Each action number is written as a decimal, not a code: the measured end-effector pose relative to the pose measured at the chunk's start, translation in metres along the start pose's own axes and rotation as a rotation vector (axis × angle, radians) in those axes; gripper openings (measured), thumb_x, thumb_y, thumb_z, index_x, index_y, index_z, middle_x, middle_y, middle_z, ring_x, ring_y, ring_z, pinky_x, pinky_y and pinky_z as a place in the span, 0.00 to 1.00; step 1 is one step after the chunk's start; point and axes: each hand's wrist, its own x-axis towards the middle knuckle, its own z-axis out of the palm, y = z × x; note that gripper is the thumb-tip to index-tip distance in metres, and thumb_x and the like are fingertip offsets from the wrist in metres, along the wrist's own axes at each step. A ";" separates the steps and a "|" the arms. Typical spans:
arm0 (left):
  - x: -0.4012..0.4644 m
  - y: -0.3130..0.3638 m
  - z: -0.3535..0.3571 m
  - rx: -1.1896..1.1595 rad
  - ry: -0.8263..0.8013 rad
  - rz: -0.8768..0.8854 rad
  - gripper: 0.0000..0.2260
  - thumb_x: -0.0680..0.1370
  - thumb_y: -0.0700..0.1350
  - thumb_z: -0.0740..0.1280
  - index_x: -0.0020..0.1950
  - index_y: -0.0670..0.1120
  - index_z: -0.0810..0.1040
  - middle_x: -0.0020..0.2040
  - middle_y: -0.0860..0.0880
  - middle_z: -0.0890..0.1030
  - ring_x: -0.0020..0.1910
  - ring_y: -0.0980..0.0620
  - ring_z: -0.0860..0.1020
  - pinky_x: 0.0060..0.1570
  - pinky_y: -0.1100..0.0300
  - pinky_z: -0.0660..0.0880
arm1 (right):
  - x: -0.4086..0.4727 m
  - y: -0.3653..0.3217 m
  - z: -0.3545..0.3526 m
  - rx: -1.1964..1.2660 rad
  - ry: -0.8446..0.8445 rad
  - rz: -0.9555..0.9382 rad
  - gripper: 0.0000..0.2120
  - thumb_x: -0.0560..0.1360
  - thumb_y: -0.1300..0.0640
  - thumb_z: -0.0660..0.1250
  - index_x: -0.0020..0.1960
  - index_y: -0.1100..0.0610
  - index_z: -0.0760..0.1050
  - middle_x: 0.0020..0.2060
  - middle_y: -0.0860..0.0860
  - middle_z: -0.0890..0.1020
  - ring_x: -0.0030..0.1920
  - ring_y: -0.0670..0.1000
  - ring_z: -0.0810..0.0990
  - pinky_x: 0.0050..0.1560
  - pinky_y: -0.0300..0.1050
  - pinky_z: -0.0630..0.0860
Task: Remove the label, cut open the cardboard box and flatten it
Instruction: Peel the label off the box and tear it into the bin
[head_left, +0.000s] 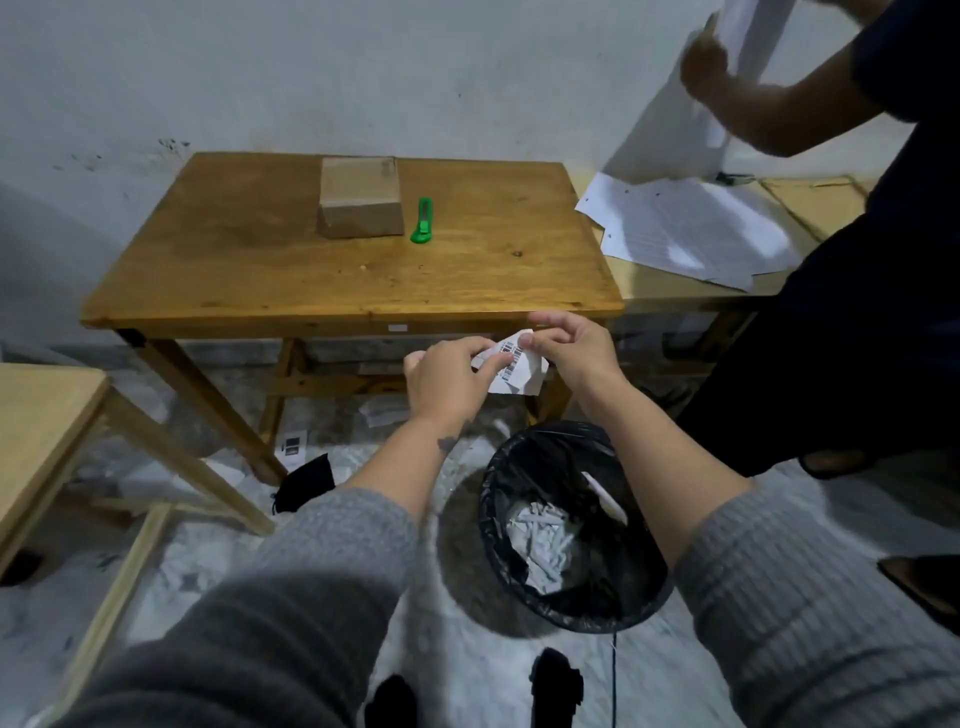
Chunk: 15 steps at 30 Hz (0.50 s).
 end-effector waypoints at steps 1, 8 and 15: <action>0.001 0.006 0.006 -0.012 -0.005 -0.017 0.14 0.76 0.62 0.64 0.53 0.56 0.82 0.47 0.54 0.84 0.51 0.52 0.78 0.52 0.57 0.56 | 0.002 0.002 -0.007 -0.019 0.009 -0.008 0.13 0.70 0.62 0.73 0.54 0.55 0.79 0.37 0.53 0.84 0.41 0.45 0.84 0.40 0.36 0.77; 0.007 0.028 0.040 0.012 -0.031 -0.127 0.10 0.75 0.60 0.66 0.47 0.56 0.82 0.46 0.54 0.84 0.52 0.52 0.78 0.51 0.56 0.59 | 0.027 0.021 -0.052 -0.517 0.051 -0.125 0.06 0.66 0.51 0.76 0.42 0.48 0.82 0.39 0.47 0.83 0.47 0.51 0.81 0.52 0.56 0.77; 0.012 0.040 0.076 0.072 -0.167 -0.070 0.05 0.73 0.64 0.65 0.40 0.66 0.77 0.46 0.54 0.82 0.57 0.50 0.73 0.55 0.55 0.61 | 0.048 0.027 -0.081 -0.819 -0.306 -0.268 0.04 0.70 0.51 0.72 0.45 0.48 0.83 0.43 0.47 0.85 0.47 0.48 0.81 0.55 0.47 0.76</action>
